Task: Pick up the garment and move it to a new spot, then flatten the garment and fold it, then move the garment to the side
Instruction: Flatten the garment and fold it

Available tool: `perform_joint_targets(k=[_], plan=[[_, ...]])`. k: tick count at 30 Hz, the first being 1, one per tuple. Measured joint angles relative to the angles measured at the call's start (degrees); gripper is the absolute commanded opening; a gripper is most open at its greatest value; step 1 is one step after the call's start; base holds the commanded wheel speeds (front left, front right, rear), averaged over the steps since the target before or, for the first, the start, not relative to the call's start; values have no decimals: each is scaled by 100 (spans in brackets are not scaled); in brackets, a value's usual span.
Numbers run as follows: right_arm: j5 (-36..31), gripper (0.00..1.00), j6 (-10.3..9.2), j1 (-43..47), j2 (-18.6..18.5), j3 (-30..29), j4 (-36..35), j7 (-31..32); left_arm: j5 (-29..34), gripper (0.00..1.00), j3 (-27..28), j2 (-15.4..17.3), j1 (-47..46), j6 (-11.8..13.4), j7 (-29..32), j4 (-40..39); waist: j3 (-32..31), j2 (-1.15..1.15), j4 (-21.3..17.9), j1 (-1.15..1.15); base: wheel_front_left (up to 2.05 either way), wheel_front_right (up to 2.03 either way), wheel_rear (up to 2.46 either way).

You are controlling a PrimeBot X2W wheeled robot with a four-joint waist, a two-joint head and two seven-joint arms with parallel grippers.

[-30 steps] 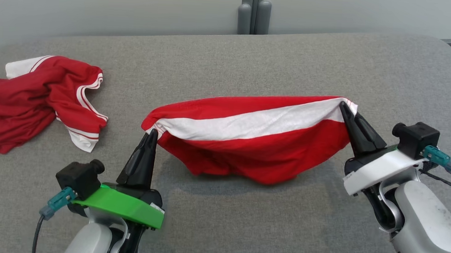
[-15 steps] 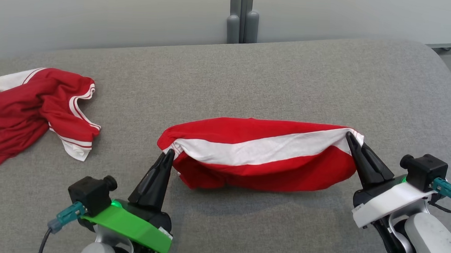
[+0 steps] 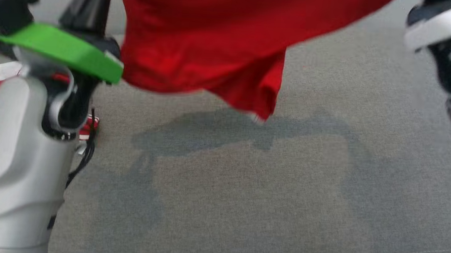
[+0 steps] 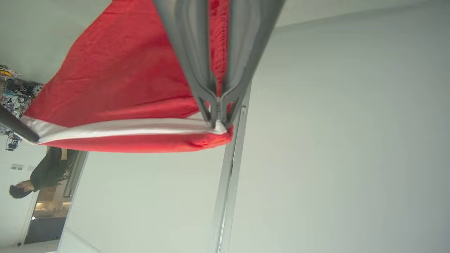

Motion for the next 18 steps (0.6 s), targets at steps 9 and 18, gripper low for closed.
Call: perform_joint_targets(k=[9,18], plan=[[-83,0,-56,-271,-70,-168,44,-568,-359,0,32,-339,-645,-162,-100,75,214,0,73,0,0,0,0],[485,0,90,2557,520,665,641,-516,-639,0,-542,-444,1875,-270,-86,1228,558,0,77,0,0,0,0]])
